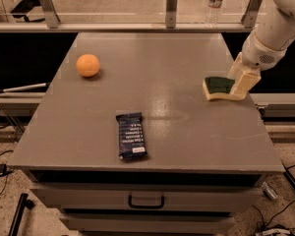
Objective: Move sponge near orange
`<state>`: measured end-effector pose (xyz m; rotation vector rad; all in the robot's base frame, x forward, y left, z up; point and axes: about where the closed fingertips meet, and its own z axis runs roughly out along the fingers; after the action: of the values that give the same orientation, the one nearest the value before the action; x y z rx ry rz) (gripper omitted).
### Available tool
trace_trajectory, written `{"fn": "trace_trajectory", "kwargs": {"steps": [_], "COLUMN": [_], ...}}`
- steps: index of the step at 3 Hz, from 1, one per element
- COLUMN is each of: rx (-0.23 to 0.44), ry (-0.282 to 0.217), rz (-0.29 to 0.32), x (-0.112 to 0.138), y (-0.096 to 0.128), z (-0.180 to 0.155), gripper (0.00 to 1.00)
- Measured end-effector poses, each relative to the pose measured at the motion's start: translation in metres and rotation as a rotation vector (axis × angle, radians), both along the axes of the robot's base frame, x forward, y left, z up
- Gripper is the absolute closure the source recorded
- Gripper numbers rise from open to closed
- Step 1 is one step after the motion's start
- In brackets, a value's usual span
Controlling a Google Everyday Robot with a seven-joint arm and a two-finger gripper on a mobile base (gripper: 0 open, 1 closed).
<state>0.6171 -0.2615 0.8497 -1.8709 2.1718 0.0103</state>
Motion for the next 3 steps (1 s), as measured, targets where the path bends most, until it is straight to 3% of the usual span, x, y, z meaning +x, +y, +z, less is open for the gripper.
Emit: {"fn": "trace_trajectory", "kwargs": {"steps": [1,3], "rx": [0.023,0.051], "ry": [-0.032,-0.145], "rz": [0.022,0.055], "x": [0.011,0.042], "y": [0.013,0.057], "z": [0.009,0.061], "gripper": [1.00,1.00]}}
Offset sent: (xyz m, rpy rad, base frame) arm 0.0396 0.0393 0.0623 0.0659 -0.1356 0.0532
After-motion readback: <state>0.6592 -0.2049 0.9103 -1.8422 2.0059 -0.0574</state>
